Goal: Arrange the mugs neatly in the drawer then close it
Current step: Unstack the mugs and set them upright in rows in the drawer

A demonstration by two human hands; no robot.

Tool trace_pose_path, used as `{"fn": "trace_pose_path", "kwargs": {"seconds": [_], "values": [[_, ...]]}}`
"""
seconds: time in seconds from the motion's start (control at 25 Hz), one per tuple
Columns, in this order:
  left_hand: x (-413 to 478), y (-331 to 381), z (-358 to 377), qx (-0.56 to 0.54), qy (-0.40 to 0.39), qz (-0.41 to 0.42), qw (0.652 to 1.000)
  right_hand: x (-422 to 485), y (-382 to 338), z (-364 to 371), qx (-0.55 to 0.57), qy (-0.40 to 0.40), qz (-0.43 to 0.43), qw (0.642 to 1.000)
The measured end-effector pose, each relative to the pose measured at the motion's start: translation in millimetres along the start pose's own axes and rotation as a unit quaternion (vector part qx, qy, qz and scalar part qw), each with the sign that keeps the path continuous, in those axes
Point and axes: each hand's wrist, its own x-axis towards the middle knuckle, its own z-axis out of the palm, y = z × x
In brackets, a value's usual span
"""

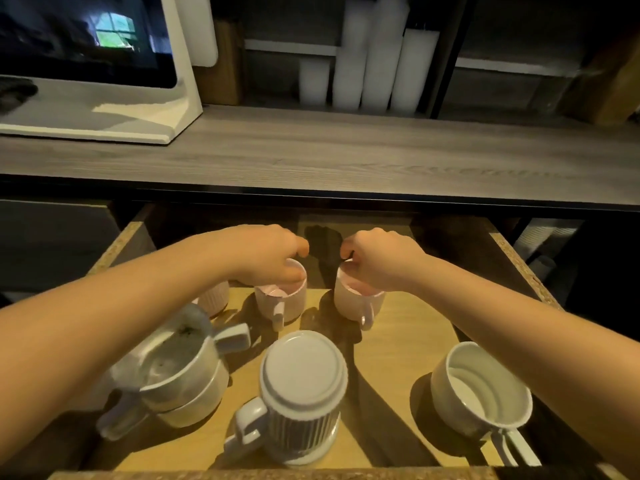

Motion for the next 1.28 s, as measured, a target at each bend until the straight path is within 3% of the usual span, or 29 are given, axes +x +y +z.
{"fn": "trace_pose_path", "kwargs": {"seconds": [0.44,1.0,1.28], "values": [[-91,-56,-8,-0.049,-0.071,-0.042,0.995,-5,-96,-18,0.016,-0.035,-0.159,0.986],[-123,-84,18,-0.188,-0.104,-0.038,0.976,-10,-124,-4,0.065,-0.154,-0.223,0.960],[-129,-79,29,-0.178,-0.121,-0.014,0.976,-13,-120,-3,0.049,-0.173,-0.251,0.951]]}}
